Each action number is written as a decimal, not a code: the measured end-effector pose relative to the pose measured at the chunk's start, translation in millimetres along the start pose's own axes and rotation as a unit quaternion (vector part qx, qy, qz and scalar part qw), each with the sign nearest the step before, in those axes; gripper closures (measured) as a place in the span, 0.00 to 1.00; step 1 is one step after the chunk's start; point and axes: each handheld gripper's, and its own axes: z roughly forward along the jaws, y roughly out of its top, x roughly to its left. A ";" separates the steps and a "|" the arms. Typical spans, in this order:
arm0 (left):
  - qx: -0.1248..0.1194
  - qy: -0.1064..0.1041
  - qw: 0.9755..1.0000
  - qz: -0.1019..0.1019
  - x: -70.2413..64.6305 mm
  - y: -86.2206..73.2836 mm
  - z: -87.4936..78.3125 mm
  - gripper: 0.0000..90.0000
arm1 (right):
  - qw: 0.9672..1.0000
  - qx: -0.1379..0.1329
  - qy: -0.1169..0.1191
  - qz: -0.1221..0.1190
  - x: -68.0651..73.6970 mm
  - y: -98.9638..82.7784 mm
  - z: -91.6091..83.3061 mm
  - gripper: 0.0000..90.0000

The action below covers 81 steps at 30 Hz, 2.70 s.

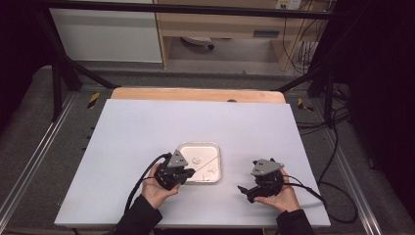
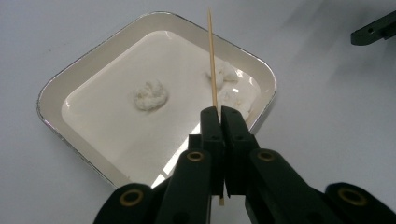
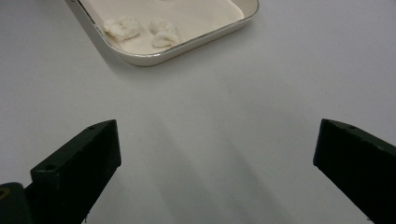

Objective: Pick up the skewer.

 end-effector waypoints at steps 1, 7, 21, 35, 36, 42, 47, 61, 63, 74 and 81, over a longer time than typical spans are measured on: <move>0.001 -0.001 1.000 0.003 -0.7 1.1 0.0 0.99 | 1.000 0.003 -0.002 -0.013 3.2 4.3 2.0 0.02; 0.009 -0.006 1.000 0.012 -1.2 3.9 -0.2 0.99 | 0.999 0.007 -0.007 -0.038 8.7 12.2 5.1 0.02; 0.023 -0.017 0.999 0.037 -10.5 16.7 3.9 0.99 | 0.994 0.018 -0.023 -0.106 19.1 26.1 6.4 0.05; 0.038 -0.032 0.996 0.074 -26.2 32.6 10.6 0.99 | 0.983 0.026 -0.032 -0.178 26.1 31.5 7.8 0.14; 0.038 -0.034 0.996 0.074 -27.4 34.0 11.2 0.99 | 0.981 0.027 -0.032 -0.191 27.4 32.6 8.8 0.16; 0.051 -0.035 0.994 0.090 -32.8 39.7 15.8 0.99 | 0.972 0.024 -0.033 -0.231 29.7 34.8 11.1 0.23; 0.059 -0.038 0.993 0.098 -35.8 43.5 19.6 0.99 | 0.966 0.020 -0.033 -0.254 30.2 35.1 11.0 0.27; 0.069 -0.054 0.988 0.126 -48.0 53.7 26.8 0.99 | 0.936 0.018 -0.030 -0.350 32.6 31.2 8.6 0.52; 0.069 -0.057 0.988 0.129 -50.3 55.9 27.4 0.99 | 0.932 0.020 -0.031 -0.360 32.1 31.2 8.7 0.55; 0.075 -0.062 0.985 0.143 -54.9 58.2 30.4 0.99 | 0.915 0.033 -0.019 -0.402 33.3 30.3 8.1 0.77; 0.073 -0.065 0.985 0.145 -54.3 57.8 28.7 0.99 | 0.910 0.040 -0.015 -0.413 34.0 30.5 9.0 0.85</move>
